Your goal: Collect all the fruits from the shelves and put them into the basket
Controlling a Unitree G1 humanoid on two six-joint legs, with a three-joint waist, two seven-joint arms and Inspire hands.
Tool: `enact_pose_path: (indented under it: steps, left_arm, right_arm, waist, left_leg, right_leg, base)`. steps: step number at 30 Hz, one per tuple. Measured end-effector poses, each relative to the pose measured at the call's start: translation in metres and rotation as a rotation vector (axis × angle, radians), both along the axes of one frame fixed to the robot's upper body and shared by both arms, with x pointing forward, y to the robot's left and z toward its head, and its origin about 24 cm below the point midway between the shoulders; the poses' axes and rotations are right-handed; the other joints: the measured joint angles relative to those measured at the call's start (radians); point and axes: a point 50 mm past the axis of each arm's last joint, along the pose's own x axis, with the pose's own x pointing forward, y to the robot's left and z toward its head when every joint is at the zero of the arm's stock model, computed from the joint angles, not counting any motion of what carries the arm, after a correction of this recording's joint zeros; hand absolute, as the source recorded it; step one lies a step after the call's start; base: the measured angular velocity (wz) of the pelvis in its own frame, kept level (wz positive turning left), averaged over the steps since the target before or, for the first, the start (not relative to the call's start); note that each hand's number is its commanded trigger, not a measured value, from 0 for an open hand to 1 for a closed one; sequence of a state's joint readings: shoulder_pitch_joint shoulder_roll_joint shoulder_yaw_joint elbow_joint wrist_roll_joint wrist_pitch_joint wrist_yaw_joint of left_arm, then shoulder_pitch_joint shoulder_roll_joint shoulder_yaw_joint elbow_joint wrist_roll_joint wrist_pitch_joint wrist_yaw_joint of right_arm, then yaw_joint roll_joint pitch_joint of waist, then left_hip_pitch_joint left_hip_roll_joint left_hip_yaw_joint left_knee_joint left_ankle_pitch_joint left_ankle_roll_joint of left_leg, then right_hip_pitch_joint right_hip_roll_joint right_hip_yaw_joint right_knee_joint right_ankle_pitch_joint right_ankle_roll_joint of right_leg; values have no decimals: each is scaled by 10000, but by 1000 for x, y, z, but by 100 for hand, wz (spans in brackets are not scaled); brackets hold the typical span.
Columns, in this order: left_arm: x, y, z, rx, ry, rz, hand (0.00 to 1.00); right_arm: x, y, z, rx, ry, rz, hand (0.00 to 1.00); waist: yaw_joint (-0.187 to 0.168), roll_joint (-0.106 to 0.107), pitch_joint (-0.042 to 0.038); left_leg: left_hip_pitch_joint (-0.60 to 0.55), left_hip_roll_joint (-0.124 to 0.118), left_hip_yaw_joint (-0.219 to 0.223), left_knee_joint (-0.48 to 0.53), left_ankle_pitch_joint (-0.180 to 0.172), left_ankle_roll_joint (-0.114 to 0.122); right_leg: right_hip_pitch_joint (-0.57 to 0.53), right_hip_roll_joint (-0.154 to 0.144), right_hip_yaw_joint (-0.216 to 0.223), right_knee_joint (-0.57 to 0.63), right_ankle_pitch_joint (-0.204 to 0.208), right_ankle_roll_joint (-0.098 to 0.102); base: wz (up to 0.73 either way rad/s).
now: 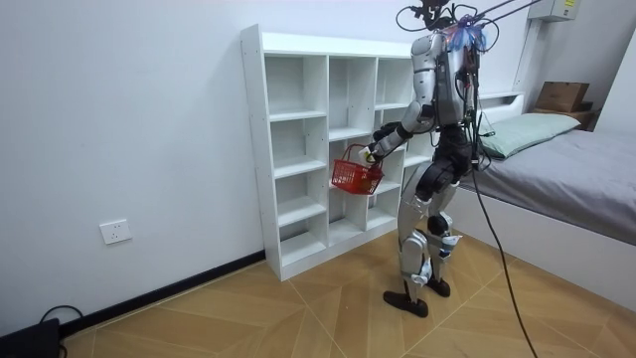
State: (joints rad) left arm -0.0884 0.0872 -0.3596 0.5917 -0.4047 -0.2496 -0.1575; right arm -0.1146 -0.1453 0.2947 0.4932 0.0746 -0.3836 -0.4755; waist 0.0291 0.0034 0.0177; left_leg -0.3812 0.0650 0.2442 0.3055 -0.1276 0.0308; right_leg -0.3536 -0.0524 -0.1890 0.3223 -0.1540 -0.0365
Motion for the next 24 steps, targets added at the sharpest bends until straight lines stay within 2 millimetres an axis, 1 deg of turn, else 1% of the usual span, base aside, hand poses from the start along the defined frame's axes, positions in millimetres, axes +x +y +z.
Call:
enact_pose_path:
  steps: [6,8,13,15,21,24]
  left_arm:
    - [-1,-2,0,-42,2,-150,100]
    - [-1,-3,0,-65,3,-157,100]
    - [-1,-8,0,-378,62,-95,100]
    - [-2,-10,0,-445,82,-101,100]
    - [-5,-11,1,-555,39,-99,100]
    - [-5,-12,1,-558,35,-122,100]
  right_arm:
    - [0,2,-1,34,40,121,100]
    - [-1,8,-1,5,83,576,100]
    - [-7,34,5,142,-199,1903,100]
    - [-6,37,8,49,-337,2076,100]
    - [-9,37,13,-30,-637,1986,100]
    - [-13,36,14,31,-695,1963,100]
  waist:
    - [14,9,4]
    - [16,8,4]
    - [71,9,3]
    - [55,9,3]
    - [-41,7,3]
    - [-170,5,2]
  left_leg:
    - [15,-3,11,2,1,0]
    - [9,-3,20,3,1,0]
    - [-10,-25,27,-8,6,-6]
    - [-11,-40,25,-8,5,-5]
    - [4,-40,35,-11,4,-5]
    - [4,-42,37,-19,5,-5]
  right_leg:
    - [-19,20,84,33,-9,-10]
    - [-47,22,103,46,-9,-10]
    - [-112,15,170,77,-11,-7]
    - [-109,9,187,75,-18,4]
    - [-111,22,234,71,-24,15]
    - [-107,29,232,55,-24,15]
  base:
    - [-1]
    - [-4]
    - [-3]
    - [0]
    - [0]
    - [0]
